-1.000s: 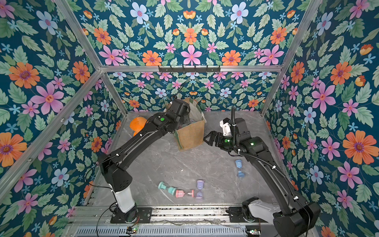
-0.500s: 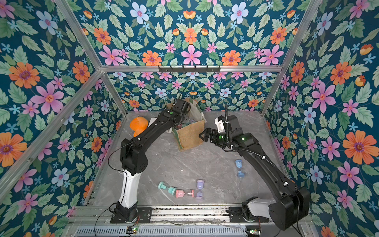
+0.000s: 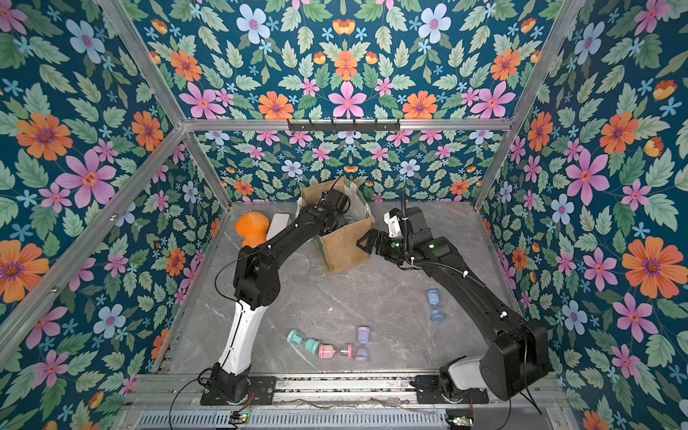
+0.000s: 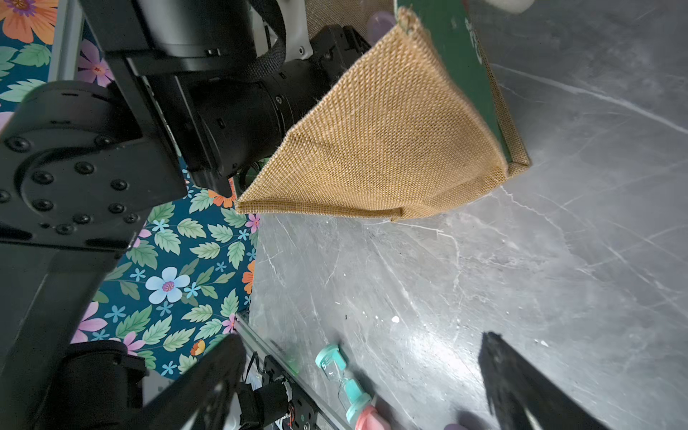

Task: Put the hourglass into the canvas bag
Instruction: Place the hourglass in the canvas bag.

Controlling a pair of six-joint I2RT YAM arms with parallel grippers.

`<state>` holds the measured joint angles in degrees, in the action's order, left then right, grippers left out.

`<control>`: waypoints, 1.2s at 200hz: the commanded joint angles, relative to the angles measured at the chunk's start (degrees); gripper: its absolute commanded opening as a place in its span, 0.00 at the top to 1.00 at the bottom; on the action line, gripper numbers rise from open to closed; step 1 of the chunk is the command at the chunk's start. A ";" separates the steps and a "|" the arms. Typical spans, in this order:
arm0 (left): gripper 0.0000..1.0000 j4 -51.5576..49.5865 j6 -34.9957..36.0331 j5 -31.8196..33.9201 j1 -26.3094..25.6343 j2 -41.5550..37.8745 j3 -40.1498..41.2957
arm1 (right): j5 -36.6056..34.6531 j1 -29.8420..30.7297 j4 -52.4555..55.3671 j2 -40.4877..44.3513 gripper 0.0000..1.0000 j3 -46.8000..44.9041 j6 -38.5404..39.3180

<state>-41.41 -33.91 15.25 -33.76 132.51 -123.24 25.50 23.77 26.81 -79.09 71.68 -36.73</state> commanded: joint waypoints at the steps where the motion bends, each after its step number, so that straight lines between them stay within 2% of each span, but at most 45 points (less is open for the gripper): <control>1: 0.47 -0.90 0.90 1.10 0.10 -0.18 -0.20 | -0.01 0.03 -0.99 -0.05 0.01 0.68 1.20; 18: 0.41 -1.29 0.69 1.04 0.20 -0.58 -0.24 | -0.51 0.05 -0.15 0.09 0.01 1.07 1.67; 80: 0.34 -0.67 0.95 0.97 0.18 -8.87 0.07 | -6.19 -0.67 6.95 3.21 0.01 1.39 3.86; 113: 0.29 2.90 0.65 -1.67 -0.47 -16.05 4.75 | -7.94 -3.06 10.30 6.11 0.01 -0.78 3.72; 143: 0.27 4.12 0.30 -1.19 -2.10 -21.47 8.39 | -12.10 -5.43 15.85 8.83 0.01 -1.88 5.32; 202: 0.22 8.26 0.55 0.26 -10.21 -30.99 18.67 | -19.80 -9.09 24.65 15.20 0.01 -5.50 6.96; 240: 0.21 9.68 -5.06 2.42 -18.05 -31.98 21.69 | -20.58 -11.43 29.29 18.70 0.01 -8.41 5.41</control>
<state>-34.24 -34.79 15.55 -48.42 100.88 -102.98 7.16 13.82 51.22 -62.04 64.62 -30.28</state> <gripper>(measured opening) 0.789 0.993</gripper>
